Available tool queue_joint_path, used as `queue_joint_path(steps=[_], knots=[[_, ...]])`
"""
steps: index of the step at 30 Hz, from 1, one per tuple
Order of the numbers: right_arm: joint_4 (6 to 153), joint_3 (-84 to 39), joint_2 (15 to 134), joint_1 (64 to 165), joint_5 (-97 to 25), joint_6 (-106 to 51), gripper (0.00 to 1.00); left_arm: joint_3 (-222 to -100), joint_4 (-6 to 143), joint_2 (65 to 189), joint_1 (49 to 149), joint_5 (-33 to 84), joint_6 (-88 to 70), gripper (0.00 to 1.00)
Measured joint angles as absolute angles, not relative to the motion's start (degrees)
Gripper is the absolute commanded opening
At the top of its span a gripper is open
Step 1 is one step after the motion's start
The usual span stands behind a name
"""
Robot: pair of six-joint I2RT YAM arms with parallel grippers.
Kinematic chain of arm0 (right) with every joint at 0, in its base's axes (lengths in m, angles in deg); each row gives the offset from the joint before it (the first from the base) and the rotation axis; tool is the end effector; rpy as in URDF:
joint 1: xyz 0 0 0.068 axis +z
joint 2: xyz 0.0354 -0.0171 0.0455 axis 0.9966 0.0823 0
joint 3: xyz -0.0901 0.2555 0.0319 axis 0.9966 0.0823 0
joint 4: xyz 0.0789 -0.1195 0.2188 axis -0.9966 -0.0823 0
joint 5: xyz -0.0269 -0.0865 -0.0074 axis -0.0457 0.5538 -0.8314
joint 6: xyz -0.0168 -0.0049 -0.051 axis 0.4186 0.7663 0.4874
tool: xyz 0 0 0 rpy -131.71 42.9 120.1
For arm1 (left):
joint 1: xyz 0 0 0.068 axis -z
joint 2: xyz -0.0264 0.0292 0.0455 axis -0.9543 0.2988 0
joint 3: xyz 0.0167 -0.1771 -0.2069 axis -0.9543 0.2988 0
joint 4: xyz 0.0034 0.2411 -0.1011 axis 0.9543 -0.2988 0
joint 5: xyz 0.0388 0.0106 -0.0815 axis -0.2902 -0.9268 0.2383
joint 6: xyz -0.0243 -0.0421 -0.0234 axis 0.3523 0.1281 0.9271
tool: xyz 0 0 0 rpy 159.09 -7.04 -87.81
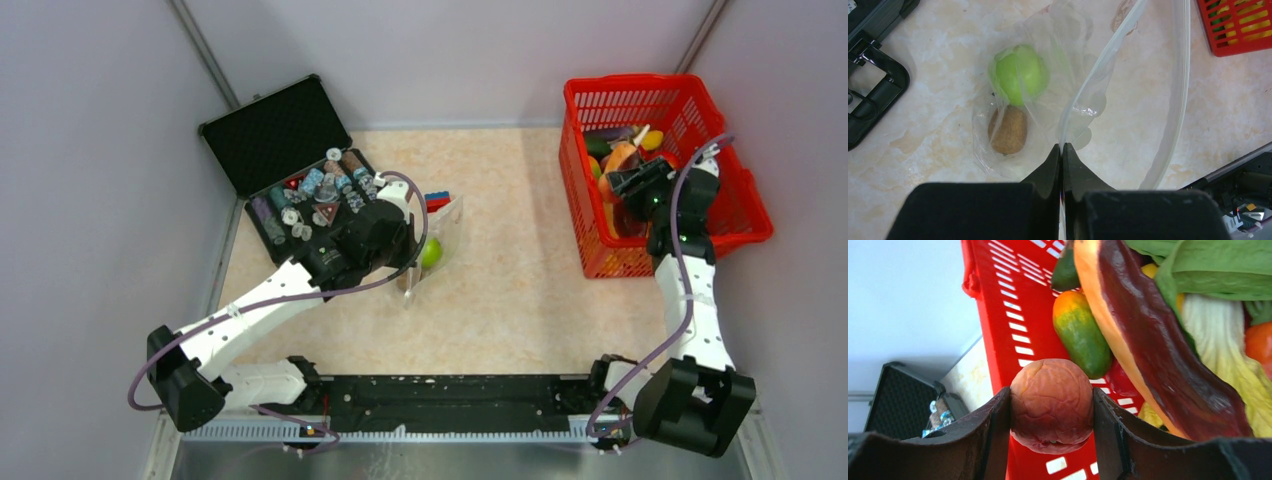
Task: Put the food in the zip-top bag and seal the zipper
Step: Pick up the fake fruit from the bin.
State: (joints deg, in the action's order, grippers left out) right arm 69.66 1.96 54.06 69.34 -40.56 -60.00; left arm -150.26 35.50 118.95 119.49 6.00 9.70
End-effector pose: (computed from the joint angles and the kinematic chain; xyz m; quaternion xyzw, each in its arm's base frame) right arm 0.2384 -0.0605 0.3252 0.3238 0.7507 0.1969 0.5412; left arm 0.1797 -0.1816 0.3254 0.0864 0.8874 -0.2073 0.4027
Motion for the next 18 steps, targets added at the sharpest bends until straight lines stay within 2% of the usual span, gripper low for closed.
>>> queue_joint_path(steps=[6,11,18], knots=[[75.21,1.96,55.61,69.07,-46.92,-60.02,0.12,-150.26,35.47,118.95,119.49,5.91,9.7,0.0],[77.26,1.96,51.92,68.85,-50.46,-60.2,0.13,-150.26,35.5,118.95,119.46,5.96,9.7,0.0],[85.33,-0.55,47.02,69.18,-66.5,-64.81,0.14,-150.61,35.3,118.95,119.46,6.11,9.68,0.0]])
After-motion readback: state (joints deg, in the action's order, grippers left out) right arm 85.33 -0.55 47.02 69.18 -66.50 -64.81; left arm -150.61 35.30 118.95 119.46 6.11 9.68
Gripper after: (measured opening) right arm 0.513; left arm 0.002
